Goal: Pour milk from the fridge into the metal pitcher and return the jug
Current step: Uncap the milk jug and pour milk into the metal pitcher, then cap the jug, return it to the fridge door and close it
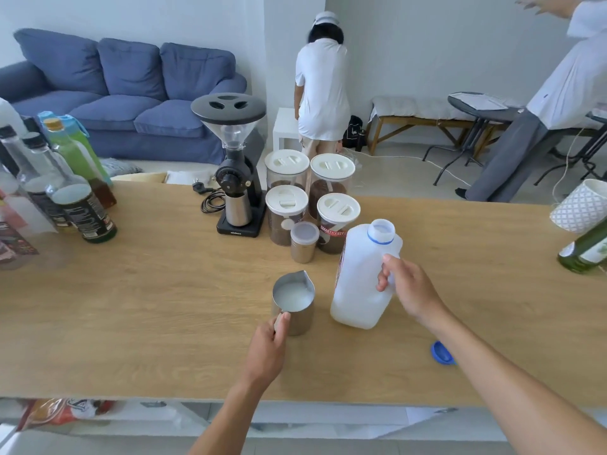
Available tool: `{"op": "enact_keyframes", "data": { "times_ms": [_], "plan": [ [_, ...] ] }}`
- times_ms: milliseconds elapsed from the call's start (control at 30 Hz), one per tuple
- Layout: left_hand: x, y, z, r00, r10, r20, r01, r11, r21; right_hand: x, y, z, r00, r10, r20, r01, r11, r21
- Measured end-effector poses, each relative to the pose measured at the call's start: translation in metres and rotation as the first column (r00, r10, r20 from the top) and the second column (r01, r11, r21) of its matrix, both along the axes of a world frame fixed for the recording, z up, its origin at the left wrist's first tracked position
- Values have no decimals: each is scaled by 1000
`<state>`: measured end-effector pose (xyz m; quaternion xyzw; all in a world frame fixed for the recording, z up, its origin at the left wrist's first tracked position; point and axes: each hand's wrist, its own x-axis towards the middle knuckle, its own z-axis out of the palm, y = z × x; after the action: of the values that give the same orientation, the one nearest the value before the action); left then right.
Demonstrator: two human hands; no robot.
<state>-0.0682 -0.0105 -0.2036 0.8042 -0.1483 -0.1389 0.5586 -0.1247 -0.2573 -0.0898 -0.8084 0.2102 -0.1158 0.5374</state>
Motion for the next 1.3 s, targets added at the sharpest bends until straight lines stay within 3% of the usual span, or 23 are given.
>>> {"op": "enact_keyframes", "data": {
  "times_ms": [267,400,600,767,867,933,1033,1100,1200,1300],
  "plan": [
    [-1,-1,-3,999,39,-13,-39,999,-1,-21,-5,-21,999,39,19,-36,993,-115],
    [-3,-4,2,999,32,-33,-32,999,-13,-49,-25,-49,988,-125,95,143,966,-214],
    [-7,-3,11,995,55,-81,-55,998,-6,-120,-81,-114,923,-350,-158,251,861,-441],
    [-15,-12,12,935,274,-224,-291,956,-45,-153,-88,-137,878,-368,-305,212,872,-441],
    [-19,-18,29,906,393,-159,-402,915,-28,-156,-85,-144,868,-359,-342,173,866,-470],
    [-19,-23,43,912,410,21,-410,912,25,-152,-85,-146,871,-342,-354,132,855,-501],
    [-16,-41,68,932,255,256,-260,966,-15,-145,-86,-145,892,-307,-332,105,855,-508],
    [-9,-61,85,943,93,321,-91,996,-22,-142,-87,-145,903,-283,-322,110,879,-464],
    [7,-90,101,954,-124,272,136,990,-28,-133,-87,-133,923,-269,-276,164,922,-350],
    [23,-111,105,958,-240,156,251,966,-58,-112,-87,-100,955,-259,-143,214,938,-273]
  ]
}}
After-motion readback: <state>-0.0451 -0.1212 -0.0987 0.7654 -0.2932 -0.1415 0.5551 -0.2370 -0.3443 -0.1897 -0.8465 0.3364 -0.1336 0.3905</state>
